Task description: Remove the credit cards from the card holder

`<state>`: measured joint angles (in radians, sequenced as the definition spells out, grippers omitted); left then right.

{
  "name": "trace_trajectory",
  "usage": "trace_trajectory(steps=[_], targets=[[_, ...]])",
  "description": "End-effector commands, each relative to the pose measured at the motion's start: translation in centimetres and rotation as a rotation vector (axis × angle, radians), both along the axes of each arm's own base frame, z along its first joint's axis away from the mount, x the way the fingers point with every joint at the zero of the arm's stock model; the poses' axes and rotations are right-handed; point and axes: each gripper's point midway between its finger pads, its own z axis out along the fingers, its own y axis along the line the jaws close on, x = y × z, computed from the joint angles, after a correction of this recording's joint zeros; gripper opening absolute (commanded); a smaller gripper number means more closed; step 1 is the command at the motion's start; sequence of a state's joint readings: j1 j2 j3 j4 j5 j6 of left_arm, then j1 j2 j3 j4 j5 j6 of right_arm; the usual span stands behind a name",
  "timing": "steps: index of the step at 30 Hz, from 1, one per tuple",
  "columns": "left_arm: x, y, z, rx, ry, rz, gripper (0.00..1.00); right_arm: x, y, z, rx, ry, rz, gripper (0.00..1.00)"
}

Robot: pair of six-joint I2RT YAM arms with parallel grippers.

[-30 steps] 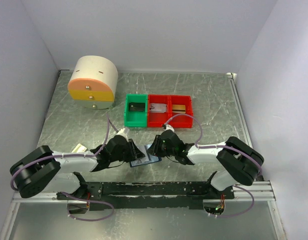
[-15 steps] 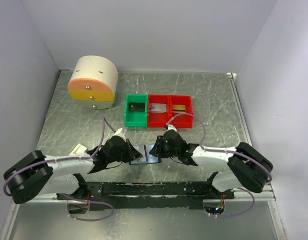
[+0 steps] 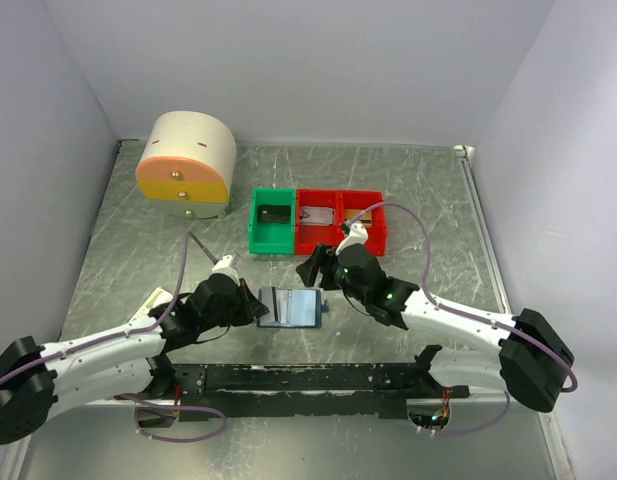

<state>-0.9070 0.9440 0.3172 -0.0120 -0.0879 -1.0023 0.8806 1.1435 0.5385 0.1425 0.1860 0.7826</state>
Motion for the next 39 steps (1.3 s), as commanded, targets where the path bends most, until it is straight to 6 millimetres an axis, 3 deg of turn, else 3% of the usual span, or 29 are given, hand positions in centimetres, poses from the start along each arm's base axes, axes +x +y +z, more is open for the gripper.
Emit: trace_trajectory(steps=[1,4,9,12,15,18,25,39], targets=[[0.8,0.3,2.5,0.004,-0.089,-0.002,0.07,2.6,-1.3,1.4,-0.107,-0.083,-0.095,0.69],[1.1,0.1,3.9,-0.021,-0.134,-0.011,0.07,1.0,-1.2,-0.1,-0.027,-0.004,-0.082,0.68],[0.8,-1.4,6.9,-0.1,-0.225,-0.099,0.07,-2.4,0.7,2.8,0.324,-0.081,0.125,0.71],[0.1,-2.7,9.6,-0.172,-0.271,-0.184,0.07,-3.6,0.7,3.1,0.36,-0.079,0.242,0.71],[-0.8,-3.7,11.4,-0.234,-0.298,-0.258,0.07,-4.4,1.1,3.6,0.375,-0.066,0.352,0.65],[-1.3,-4.4,12.7,-0.295,-0.314,-0.29,0.07,-5.5,1.6,5.4,0.469,-0.111,0.435,0.63],[-2.2,-4.8,14.2,-0.407,-0.33,-0.314,0.07,-6.6,2.0,5.8,0.523,-0.095,0.534,0.53],[-3.4,-5.8,15.8,-0.496,-0.391,-0.413,0.07,-7.6,1.7,6.6,0.569,-0.108,0.606,0.51]])
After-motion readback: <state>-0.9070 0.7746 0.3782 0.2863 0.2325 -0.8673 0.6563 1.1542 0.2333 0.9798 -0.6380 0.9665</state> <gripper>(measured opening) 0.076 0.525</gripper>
